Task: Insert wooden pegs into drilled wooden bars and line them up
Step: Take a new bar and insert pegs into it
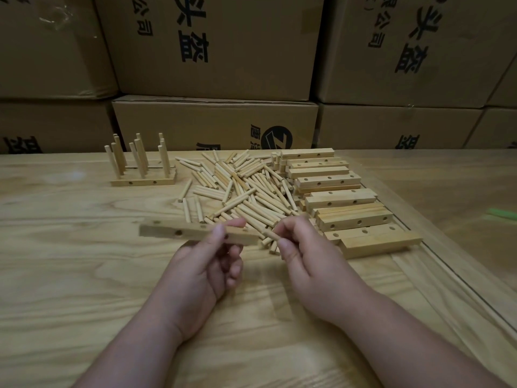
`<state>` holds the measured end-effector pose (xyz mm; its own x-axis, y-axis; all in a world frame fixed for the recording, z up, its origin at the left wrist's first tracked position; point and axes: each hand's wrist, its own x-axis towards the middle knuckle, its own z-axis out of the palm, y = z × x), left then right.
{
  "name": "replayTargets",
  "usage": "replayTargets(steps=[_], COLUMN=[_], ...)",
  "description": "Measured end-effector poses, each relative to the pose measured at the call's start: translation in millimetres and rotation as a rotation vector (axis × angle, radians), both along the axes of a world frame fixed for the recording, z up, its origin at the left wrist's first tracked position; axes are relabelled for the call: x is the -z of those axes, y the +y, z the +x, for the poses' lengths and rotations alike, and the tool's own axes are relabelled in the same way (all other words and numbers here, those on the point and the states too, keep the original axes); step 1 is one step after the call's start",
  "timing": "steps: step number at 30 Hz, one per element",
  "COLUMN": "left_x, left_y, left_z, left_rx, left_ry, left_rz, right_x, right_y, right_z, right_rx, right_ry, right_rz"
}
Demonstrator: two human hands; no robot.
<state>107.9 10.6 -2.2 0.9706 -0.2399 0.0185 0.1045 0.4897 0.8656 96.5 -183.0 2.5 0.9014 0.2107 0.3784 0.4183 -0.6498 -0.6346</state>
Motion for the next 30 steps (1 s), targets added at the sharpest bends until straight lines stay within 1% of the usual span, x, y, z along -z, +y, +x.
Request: replayTargets(steps=[3, 7, 12, 18, 20, 23, 26, 30], left_x=[-1.4, -2.5, -3.8, -1.2, -1.5, -1.5, -1.8, -1.0], left_y=[-2.4, -3.6, -1.5, 1.3, 0.4, -0.7, -0.3, 2.3], left_z=[1.6, -0.1, 0.1, 2.8, 2.3, 1.9, 2.8, 4.7], left_rx=[-0.092, -0.13, -0.154, -0.135, -0.101, -0.089, -0.079, -0.034], left_ry=[0.038, 0.052, 0.014, 0.046, 0.055, 0.077, 0.061, 0.046], left_rz=[0.009, 0.004, 0.027, 0.007, 0.008, 0.064, 0.107, 0.178], right_x=[2.0, 1.2, 3.2, 6.8, 7.1, 5.4, 4.7, 5.8], right_y=[0.4, -0.2, -1.4, -1.4, -0.9, -0.2, -0.3, -0.9], right_z=[0.6, 0.2, 0.0, 1.6, 2.1, 1.9, 1.2, 1.8], right_rx=[0.009, 0.024, 0.024, 0.005, 0.006, 0.009, 0.013, 0.021], right_ry=[-0.009, -0.047, -0.046, -0.061, -0.073, -0.118, -0.147, -0.104], right_rz=[0.004, 0.019, 0.005, 0.003, 0.005, 0.022, 0.069, 0.121])
